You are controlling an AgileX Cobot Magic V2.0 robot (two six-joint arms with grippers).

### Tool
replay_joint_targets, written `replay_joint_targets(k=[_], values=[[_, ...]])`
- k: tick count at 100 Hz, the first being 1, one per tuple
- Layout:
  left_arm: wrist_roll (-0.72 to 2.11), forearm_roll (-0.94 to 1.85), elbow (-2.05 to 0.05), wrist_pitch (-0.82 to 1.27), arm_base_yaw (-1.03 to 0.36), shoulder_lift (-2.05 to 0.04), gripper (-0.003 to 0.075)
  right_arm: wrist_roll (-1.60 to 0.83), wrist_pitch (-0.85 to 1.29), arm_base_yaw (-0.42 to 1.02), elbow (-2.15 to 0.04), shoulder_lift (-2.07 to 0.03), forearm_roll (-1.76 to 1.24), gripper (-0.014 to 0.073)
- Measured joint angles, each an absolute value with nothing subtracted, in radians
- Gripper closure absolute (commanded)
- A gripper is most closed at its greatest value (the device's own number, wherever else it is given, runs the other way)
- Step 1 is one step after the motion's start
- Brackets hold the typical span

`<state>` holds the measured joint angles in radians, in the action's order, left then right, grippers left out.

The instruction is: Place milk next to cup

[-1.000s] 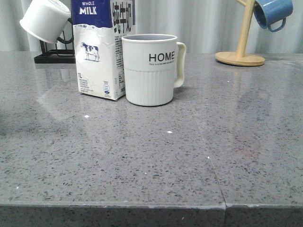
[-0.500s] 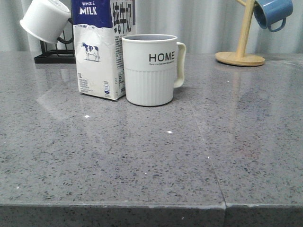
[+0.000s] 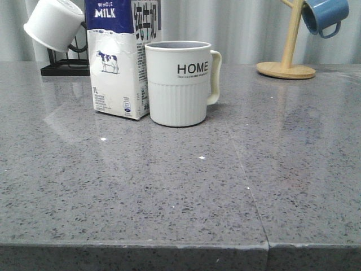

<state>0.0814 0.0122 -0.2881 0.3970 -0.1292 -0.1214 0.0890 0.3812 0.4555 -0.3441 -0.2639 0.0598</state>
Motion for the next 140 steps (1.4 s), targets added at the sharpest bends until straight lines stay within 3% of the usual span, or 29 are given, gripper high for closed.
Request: replay_joint_targets(k=[19,43,59,140], values=[[0.08,0.0,-0.166,0.358,-0.116,0.002,0.0741,0.089,0.381,0.455,-0.344,-0.264,0.06,0.0659],[0.08,0.006,-0.009,0.186,-0.059,0.005,0.0741,0.089,0.381,0.455,-0.344,-0.264,0.06,0.0659],[0.078,0.006,-0.009,0.104,-0.059,0.005,0.0741,0.089,0.381,0.455,-0.344,-0.264,0.06,0.0659],[0.078,0.006,-0.008,0.104,-0.059,0.005,0.0741,0.089,0.381,0.455,-0.344,-0.264,0.06,0.0659]])
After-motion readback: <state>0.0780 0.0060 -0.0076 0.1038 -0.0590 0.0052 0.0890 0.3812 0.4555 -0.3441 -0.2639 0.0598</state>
